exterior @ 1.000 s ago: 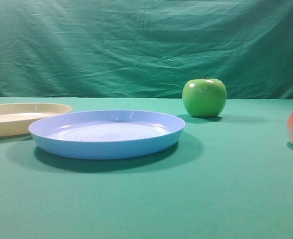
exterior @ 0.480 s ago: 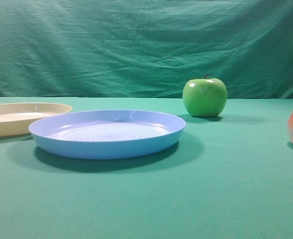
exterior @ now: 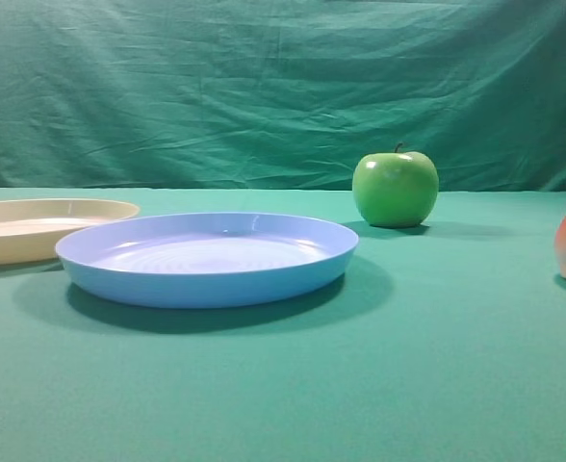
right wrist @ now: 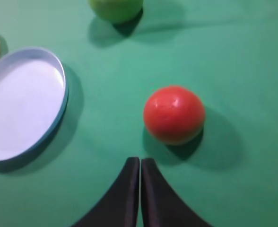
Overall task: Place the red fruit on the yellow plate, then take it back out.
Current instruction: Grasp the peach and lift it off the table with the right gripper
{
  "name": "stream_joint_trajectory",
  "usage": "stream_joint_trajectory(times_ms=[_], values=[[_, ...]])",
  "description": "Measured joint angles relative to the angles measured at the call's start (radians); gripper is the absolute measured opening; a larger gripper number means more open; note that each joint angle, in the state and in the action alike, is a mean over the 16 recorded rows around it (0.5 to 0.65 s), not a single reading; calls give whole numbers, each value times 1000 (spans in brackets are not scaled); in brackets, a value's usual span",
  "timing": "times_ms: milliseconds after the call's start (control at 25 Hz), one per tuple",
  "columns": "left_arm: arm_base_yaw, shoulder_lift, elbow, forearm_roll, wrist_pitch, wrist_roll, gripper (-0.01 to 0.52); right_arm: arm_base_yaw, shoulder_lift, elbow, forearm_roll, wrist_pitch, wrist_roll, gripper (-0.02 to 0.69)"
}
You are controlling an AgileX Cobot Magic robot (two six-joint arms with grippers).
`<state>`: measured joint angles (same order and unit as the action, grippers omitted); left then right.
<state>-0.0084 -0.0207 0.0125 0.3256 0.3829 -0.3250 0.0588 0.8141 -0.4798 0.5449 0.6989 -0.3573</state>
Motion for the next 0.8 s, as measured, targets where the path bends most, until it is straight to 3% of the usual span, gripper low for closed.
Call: stream_joint_trajectory(times_ms=[240, 560, 680, 800], values=[[0, 0, 0, 0, 0, 0, 0, 4, 271, -144, -21, 118, -18, 0], [0, 0, 0, 0, 0, 0, 0, 34, 437, -234, -93, 114, -43, 9], [0, 0, 0, 0, 0, 0, 0, 47, 458, -244, -121, 94, -57, 49], [0, 0, 0, 0, 0, 0, 0, 59, 467, -247, -142, 80, -71, 135]])
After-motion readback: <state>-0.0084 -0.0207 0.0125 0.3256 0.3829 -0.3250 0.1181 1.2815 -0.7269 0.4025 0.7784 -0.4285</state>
